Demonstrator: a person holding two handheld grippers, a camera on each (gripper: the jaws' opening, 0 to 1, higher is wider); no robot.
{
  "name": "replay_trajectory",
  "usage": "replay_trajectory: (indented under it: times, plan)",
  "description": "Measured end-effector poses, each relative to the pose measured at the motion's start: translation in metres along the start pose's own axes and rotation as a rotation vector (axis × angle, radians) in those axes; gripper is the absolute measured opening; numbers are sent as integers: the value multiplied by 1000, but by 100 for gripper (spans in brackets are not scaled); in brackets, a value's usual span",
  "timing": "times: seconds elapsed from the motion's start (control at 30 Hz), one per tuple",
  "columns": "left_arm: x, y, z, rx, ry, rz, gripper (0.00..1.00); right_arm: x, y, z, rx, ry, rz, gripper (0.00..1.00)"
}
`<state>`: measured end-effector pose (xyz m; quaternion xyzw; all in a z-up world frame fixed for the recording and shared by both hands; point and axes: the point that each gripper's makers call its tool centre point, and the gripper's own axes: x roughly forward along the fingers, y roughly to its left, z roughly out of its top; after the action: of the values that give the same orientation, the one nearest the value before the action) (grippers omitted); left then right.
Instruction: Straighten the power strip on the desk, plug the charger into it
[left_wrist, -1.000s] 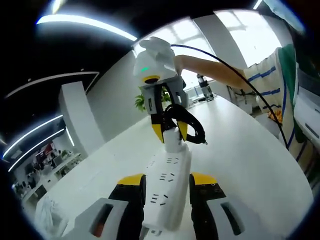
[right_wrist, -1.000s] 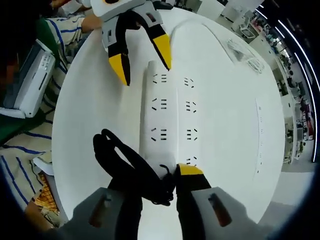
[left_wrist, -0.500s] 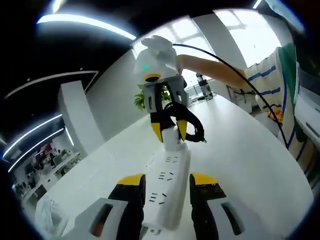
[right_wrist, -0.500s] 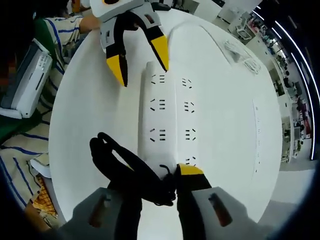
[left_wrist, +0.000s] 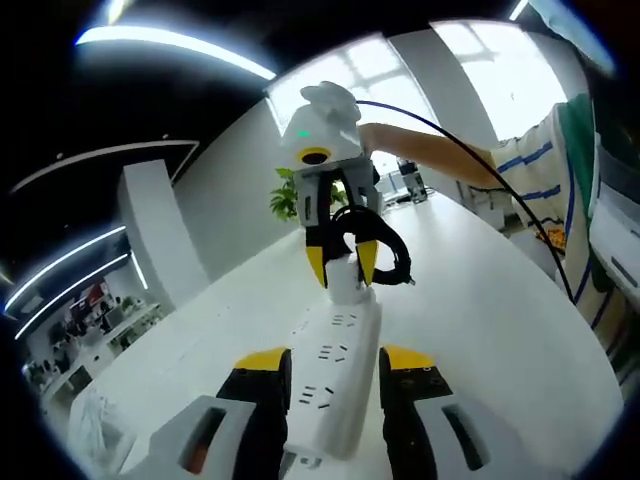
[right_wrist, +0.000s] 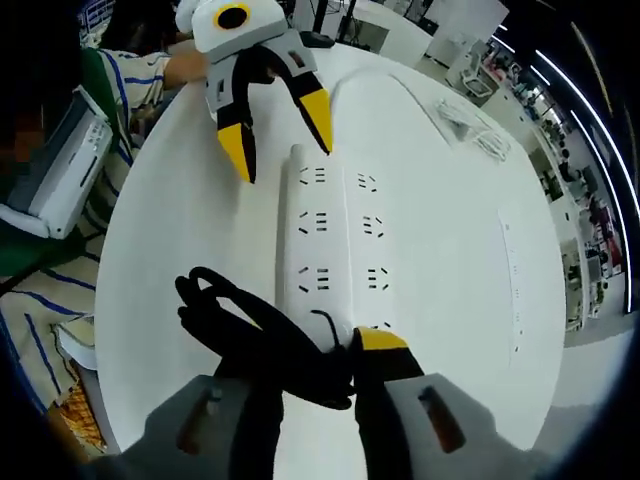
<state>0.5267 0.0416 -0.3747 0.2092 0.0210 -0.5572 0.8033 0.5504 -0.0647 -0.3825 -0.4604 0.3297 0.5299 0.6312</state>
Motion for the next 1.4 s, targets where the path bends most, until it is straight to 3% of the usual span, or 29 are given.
replay_trajectory:
  times: [0.7, 1.17, 1.4]
  plan:
    - [0, 3, -1, -8, 6, 6, 34, -1, -2, 4, -53, -154, -97, 25]
    - [1, 2, -3, -9, 10, 4, 34, -7, -7, 6, -38, -305, -182, 26]
    - [0, 5, -4, -18, 11, 7, 34, -9, -8, 8, -15, -349, -203, 30]
